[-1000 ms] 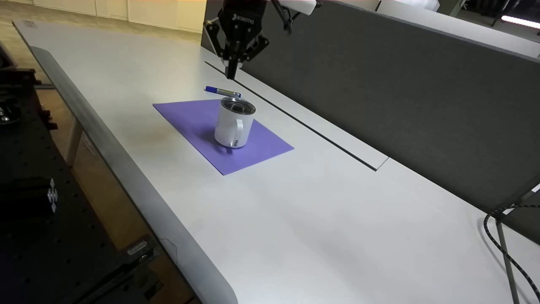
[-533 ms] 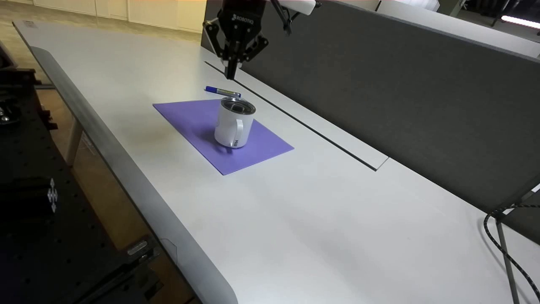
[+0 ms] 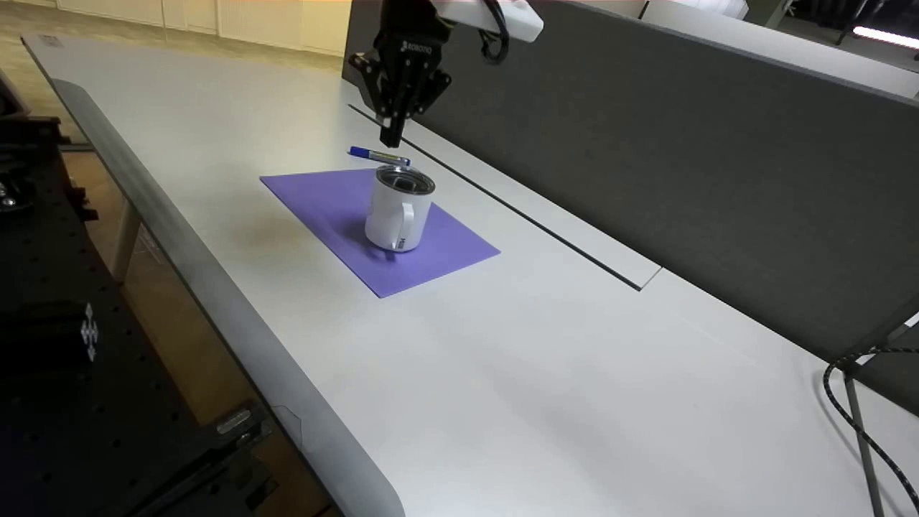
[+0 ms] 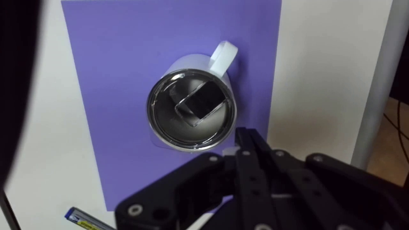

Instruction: Close the mouth of the thermocup

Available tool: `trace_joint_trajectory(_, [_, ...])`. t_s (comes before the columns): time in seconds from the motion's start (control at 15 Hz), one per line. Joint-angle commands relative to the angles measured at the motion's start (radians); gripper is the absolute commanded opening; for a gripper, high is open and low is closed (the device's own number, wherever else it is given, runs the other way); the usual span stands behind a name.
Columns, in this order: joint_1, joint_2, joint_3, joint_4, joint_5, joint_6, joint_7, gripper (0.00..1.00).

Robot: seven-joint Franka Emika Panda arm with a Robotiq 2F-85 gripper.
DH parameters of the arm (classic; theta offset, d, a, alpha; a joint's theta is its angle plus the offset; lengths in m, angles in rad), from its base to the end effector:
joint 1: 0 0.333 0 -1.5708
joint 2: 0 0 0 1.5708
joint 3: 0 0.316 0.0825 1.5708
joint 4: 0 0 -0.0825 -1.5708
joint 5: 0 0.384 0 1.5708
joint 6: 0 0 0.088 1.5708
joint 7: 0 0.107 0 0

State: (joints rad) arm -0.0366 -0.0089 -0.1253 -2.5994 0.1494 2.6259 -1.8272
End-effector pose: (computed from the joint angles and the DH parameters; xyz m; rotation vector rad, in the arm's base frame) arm 0.4362 -0.0747 0.2618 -2.2482 -2.1725 -0.1310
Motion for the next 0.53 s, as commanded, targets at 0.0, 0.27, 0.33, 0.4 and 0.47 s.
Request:
trace_joint_trajectory(0.0, [-0.03, 0.049, 0.006, 0.046, 0.035, -0.03, -0.25, 0.0])
trace_joint_trajectory(0.27, [-0.062, 0.088, 0.018, 0.114, 0.035, -0.137, -0.448, 0.0])
trace_joint_trajectory(0.33, [-0.068, 0.096, 0.018, 0.135, 0.013, -0.173, -0.468, 0.0])
trace_joint_trajectory(0.4, [-0.071, 0.102, 0.014, 0.151, -0.033, -0.185, -0.456, 0.0])
trace_joint_trajectory(0.47, [-0.074, 0.106, 0.013, 0.165, -0.057, -0.198, -0.459, 0.0])
